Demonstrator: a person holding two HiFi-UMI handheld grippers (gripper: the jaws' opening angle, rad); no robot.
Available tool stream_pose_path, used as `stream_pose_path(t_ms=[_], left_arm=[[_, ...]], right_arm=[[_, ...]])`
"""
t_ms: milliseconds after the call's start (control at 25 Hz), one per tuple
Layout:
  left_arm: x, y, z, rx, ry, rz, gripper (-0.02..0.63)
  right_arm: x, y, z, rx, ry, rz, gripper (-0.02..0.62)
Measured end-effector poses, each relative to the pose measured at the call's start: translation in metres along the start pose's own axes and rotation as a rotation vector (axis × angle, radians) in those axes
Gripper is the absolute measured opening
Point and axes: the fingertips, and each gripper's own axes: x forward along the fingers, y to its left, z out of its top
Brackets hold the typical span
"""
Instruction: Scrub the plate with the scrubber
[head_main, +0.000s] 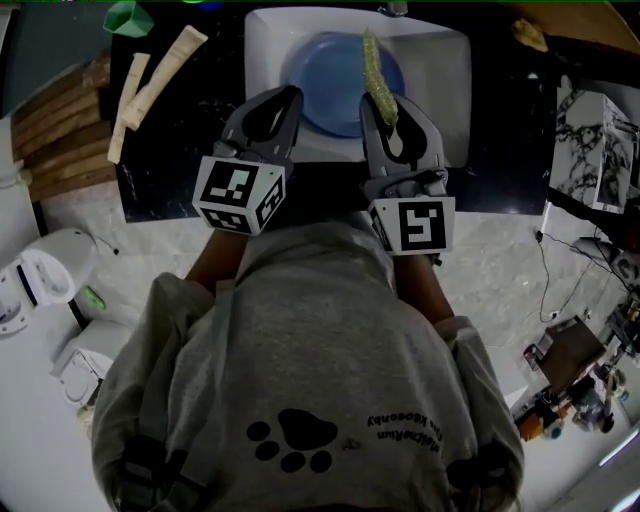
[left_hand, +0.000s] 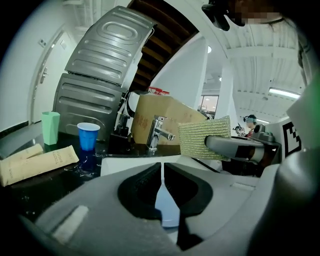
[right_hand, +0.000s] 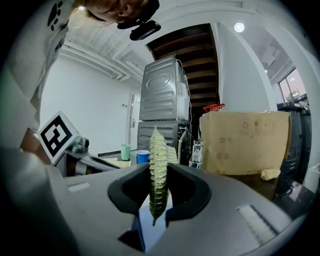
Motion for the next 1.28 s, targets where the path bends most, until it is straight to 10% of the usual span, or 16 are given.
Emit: stream_pose_path(t_ms=[1280], left_arm=[[0.082, 0.079, -0.116, -0.292, 0.46, 0.281, 0.124]], right_arm=[[0.076, -0.045, -0.101, 0.052, 0.218, 0.103, 0.077]])
